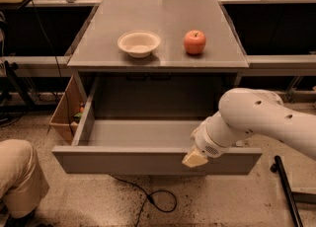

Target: Close top drawer

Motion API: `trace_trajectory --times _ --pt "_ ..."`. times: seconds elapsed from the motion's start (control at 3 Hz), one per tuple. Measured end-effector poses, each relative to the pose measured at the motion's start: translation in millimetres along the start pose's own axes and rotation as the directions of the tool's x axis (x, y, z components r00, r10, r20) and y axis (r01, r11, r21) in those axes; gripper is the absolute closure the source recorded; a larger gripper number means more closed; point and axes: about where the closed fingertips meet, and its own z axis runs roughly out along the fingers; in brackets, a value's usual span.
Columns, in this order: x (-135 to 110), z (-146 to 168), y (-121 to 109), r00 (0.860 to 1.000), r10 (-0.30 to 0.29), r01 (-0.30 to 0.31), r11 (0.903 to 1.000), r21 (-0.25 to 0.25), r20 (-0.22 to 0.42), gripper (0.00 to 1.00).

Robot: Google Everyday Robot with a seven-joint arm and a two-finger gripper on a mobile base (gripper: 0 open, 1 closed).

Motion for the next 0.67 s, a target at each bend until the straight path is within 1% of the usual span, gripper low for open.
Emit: trace_trajectory --times 0.33,0.67 --pt "-37 -5 -39 0.998 -0.068 0.068 0.9959 0.059 0.000 0.29" --pt "-84 -9 -83 0.989 -0.145 0.143 0.9819 0.124 0.001 0.43"
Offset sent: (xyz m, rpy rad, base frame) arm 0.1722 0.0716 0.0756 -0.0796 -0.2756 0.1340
